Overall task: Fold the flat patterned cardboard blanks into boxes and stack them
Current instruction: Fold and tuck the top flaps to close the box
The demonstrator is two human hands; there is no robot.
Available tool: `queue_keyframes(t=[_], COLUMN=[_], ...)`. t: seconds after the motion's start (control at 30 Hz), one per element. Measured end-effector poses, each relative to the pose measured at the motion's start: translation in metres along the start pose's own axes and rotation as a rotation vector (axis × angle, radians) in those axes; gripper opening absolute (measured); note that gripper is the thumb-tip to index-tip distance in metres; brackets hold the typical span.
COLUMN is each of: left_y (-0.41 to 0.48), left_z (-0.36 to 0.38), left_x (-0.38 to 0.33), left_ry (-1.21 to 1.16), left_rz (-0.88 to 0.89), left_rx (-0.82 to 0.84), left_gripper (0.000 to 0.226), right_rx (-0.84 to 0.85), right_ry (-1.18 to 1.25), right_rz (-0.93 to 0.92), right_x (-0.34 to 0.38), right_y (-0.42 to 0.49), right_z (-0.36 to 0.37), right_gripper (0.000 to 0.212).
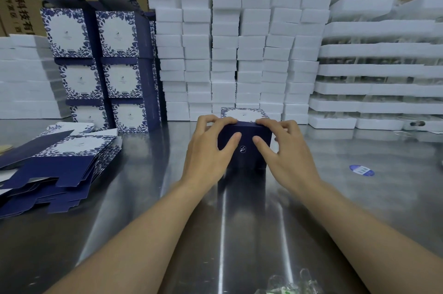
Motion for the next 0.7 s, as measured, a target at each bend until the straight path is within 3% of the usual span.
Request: queue_keyframes(t=[0.23,0.7], left_y=[0.001,0.002], left_z=[0.003,0.011], left_x=[-0.013,-0.014], left_ry=[-0.033,-0.035], left_rz=[0.09,0.065], left_rx=[0.016,0.094], left_gripper=[0.016,0.009], right_rx=[-0.032,0.045], right_ry=[0.056,0.106], right_rz=[-0.127,-0.127], right_x=[0.018,0.026], right_y=[0.002,0.002], right_z=[-0.005,0.001], right_gripper=[0.028,0.011])
Point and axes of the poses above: each hand's wrist, its own y-axis towards the middle knuckle, its own z-axis out of the palm, x = y × z, the point moved 9 cm from there along y, towards the middle knuckle, and after that the axes turned 14 degrees about -y, right-handed, at the moved point
